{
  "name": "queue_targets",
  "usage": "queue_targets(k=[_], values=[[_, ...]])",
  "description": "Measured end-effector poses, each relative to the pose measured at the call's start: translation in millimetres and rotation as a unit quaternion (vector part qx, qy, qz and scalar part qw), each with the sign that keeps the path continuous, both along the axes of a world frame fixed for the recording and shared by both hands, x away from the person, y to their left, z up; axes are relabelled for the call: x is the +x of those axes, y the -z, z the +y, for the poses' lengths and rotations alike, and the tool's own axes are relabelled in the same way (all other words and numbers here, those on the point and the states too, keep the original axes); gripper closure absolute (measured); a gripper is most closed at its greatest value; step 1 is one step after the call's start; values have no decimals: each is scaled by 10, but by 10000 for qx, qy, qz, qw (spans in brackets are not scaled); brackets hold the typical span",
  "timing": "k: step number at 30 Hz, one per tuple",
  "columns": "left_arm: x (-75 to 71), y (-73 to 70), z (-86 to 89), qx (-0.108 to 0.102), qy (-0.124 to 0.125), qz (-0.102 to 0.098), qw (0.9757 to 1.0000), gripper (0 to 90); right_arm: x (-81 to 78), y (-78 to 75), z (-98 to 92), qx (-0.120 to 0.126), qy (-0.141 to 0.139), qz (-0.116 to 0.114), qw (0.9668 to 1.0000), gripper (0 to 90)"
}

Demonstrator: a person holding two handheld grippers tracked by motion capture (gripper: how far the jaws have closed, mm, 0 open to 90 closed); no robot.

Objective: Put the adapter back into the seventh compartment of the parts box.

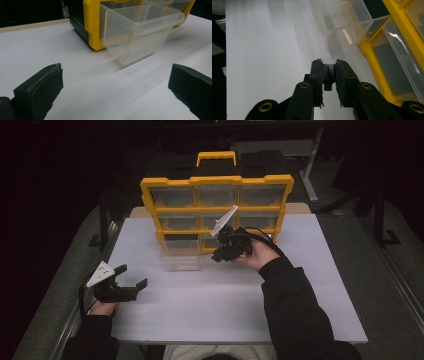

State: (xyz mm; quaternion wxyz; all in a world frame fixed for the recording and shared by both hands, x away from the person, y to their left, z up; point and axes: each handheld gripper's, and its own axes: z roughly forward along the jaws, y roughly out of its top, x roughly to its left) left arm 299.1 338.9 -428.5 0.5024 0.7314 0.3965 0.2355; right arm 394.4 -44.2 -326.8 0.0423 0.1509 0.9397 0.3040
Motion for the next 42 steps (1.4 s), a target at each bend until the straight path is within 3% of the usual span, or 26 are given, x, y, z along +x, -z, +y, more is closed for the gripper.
queue_targets(k=[42], values=[[-2, 0, 3, -19, 10, 0, 10000, 0, 165, -282, 473, -58, -289, -180, 9994, 750]])
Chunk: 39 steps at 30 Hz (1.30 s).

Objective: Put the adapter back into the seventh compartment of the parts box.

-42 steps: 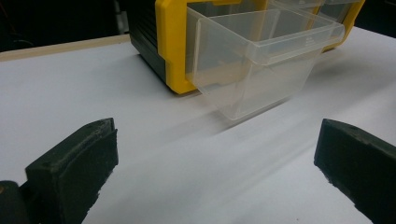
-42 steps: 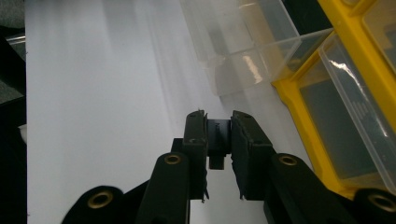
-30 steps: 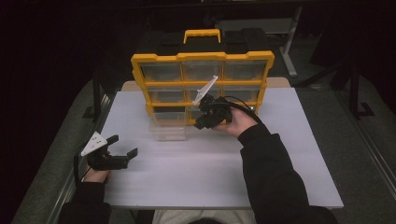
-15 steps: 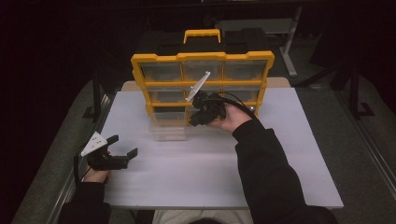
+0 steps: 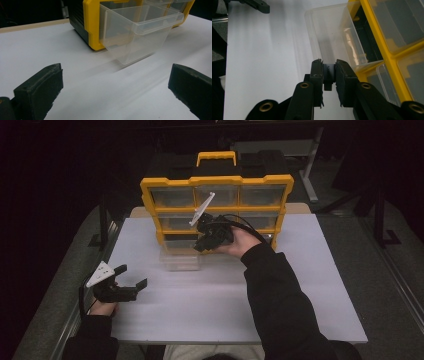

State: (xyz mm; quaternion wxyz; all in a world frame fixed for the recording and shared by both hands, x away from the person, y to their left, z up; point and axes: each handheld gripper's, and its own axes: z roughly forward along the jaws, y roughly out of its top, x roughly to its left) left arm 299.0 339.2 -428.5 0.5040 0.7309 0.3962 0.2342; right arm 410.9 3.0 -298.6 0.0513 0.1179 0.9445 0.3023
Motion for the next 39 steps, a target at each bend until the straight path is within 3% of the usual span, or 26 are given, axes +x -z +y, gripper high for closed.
queue_targets(k=[19, 39], values=[[3, -1, 1, 5, 34, -15, 10000, 0, 82, -13, 301, -51, -185, -19, 9998, 750], [11, 3, -4, 25, 62, -7, 10000, 0, 207, 217, 555, -51, -281, 75, 9996, 750]])
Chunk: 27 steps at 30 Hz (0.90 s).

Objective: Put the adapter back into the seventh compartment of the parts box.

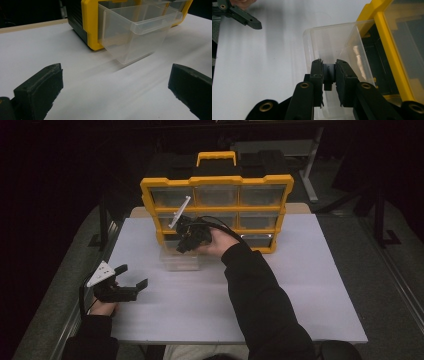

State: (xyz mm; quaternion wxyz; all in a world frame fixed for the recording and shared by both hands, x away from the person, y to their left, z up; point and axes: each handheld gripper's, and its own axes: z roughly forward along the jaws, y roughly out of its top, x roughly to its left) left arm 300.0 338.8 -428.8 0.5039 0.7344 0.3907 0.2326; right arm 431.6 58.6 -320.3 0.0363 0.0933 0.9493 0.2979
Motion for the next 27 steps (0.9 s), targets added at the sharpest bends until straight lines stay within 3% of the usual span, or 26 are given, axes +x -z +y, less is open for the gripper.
queue_targets(k=[11, 20, 27], values=[[3, 1, 2, -5, 4, 4, 10000, 0, 52, 124, 126, -147, -35, 48, 9999, 750], [3, 2, 0, -4, 14, 6, 10000, 0, 89, 156, 137, -115, 40, 24, 9999, 743], [5, 3, -2, 3, 16, 12, 10000, 0, 66, 121, 109, -29, 69, -8, 10000, 633]])
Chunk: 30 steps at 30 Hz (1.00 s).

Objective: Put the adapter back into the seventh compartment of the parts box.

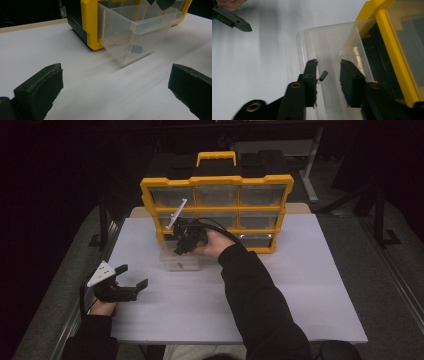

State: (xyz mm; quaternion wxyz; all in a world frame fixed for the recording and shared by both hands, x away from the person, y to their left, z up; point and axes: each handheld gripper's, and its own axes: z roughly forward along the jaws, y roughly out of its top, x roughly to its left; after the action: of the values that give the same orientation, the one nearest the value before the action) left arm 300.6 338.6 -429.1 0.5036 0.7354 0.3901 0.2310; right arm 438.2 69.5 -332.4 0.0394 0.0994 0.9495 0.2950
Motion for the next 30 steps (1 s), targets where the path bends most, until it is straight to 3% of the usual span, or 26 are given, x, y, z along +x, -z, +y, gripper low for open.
queue_targets(k=[11, 14, 21, 24, 26, 30], values=[[-6, 2, -4, 4, 6, 1, 10000, 0, -93, -85, -191, 54, 334, -149, 9993, 204], [-7, 1, -5, 3, 4, 0, 10000, 0, -118, -106, -282, 147, 423, -168, 9989, 136], [-5, 4, -8, 23, 1, 9, 10000, 0, -192, -123, -469, 206, 521, -246, 9981, 5], [-7, 4, -8, 28, -1, 11, 10000, 0, -219, -133, -541, 277, 564, -292, 9976, 0], [-5, 6, -8, 37, -6, 13, 10000, 0, -242, -146, -583, 280, 695, -440, 9962, 0], [-3, 7, -9, 43, -15, 18, 10000, 0, -276, -163, -673, 372, 732, -444, 9956, 0]])
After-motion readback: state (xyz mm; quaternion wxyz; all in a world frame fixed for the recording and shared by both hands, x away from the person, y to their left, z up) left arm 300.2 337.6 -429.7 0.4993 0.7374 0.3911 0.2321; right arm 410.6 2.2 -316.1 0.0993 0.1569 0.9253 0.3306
